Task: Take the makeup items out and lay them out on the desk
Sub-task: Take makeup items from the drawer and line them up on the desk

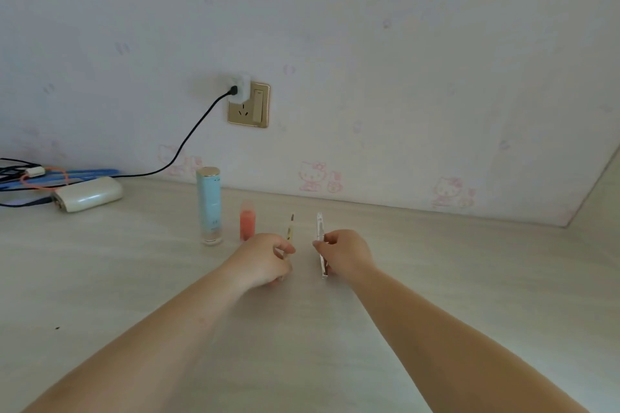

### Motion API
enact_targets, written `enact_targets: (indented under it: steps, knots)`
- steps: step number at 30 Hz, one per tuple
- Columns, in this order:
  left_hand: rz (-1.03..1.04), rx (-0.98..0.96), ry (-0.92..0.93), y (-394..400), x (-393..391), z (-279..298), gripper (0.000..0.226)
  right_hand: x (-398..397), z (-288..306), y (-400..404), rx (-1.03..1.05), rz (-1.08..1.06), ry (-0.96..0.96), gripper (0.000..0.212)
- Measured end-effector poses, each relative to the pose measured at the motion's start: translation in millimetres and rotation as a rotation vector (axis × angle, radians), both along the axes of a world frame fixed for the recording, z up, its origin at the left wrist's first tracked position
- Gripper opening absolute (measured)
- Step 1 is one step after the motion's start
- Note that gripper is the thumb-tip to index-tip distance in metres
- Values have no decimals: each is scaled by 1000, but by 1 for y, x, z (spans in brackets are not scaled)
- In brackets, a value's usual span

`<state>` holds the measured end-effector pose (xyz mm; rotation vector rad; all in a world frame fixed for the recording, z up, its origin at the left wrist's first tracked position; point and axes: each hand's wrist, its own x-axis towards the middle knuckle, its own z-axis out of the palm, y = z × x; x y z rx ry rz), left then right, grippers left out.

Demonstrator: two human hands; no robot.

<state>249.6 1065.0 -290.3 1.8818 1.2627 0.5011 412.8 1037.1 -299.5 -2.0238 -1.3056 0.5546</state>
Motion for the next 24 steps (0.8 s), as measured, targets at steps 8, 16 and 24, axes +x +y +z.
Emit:
enact_targets:
  steps: [8,16,24]
  knots:
    - [-13,111,116,12,9,-7,38,-2,-9,20,-62,-26,-232,18]
    - [-19,238,272,12,14,-10,35,-1,-14,32,-139,-37,-343,29]
    - [-6,292,264,8,11,-15,48,1,-18,16,79,-98,-120,47]
